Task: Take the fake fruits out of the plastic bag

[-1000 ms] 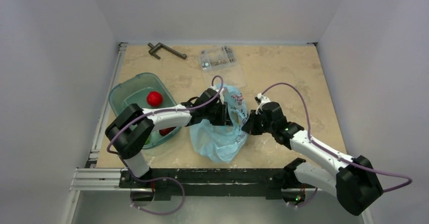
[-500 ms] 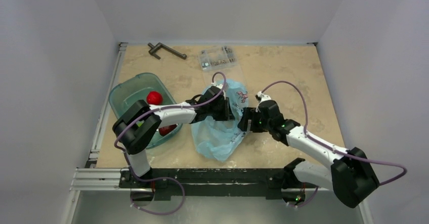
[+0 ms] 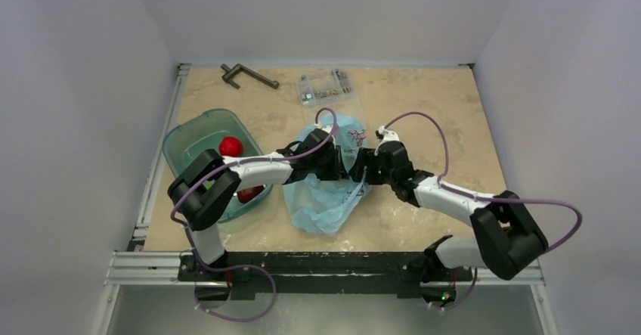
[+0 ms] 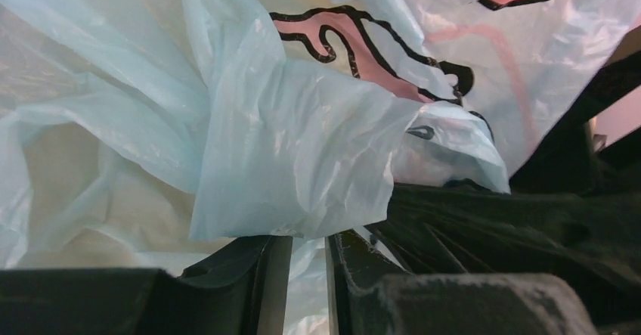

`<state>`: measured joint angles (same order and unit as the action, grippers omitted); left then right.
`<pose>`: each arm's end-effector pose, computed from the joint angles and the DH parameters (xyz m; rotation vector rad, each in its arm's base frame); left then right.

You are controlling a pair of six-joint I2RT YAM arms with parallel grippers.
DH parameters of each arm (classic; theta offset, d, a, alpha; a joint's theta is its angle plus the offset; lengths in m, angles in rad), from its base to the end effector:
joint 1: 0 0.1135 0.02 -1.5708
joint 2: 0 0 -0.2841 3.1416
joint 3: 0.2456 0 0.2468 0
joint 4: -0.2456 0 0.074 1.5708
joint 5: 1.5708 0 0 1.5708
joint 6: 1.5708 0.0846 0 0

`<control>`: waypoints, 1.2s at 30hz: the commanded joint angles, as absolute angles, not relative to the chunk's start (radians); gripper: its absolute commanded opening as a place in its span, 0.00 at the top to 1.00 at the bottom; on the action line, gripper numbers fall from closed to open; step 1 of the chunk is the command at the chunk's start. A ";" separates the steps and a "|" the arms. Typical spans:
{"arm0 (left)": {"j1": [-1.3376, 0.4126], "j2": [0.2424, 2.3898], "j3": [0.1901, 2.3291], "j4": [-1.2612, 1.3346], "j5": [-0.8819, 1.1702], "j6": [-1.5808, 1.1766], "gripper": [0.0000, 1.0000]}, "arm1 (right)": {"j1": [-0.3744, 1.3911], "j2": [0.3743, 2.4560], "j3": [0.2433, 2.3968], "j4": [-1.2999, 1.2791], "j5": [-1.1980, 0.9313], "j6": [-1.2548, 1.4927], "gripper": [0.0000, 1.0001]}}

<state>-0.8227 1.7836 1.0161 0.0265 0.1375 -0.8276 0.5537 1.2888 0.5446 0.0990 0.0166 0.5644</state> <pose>0.2707 -0.3087 0.1616 0.0702 2.5164 -0.9318 0.2426 0.1484 0.1730 0.0217 2.2822 0.5879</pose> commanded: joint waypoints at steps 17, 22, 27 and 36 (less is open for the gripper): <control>-0.819 1.724 1.024 0.050 0.179 -0.839 0.75 | 0.554 1.297 0.334 0.549 -0.182 0.543 1.00; -0.819 1.757 1.061 0.060 0.147 -0.824 0.80 | 0.553 1.301 0.302 0.591 -0.215 0.571 1.00; -0.814 1.821 1.119 0.053 0.132 -0.821 0.81 | 0.555 1.313 0.292 0.609 -0.224 0.577 1.00; -0.797 1.904 1.162 0.008 0.042 -0.833 0.80 | 0.555 1.274 0.284 0.586 -0.213 0.580 1.00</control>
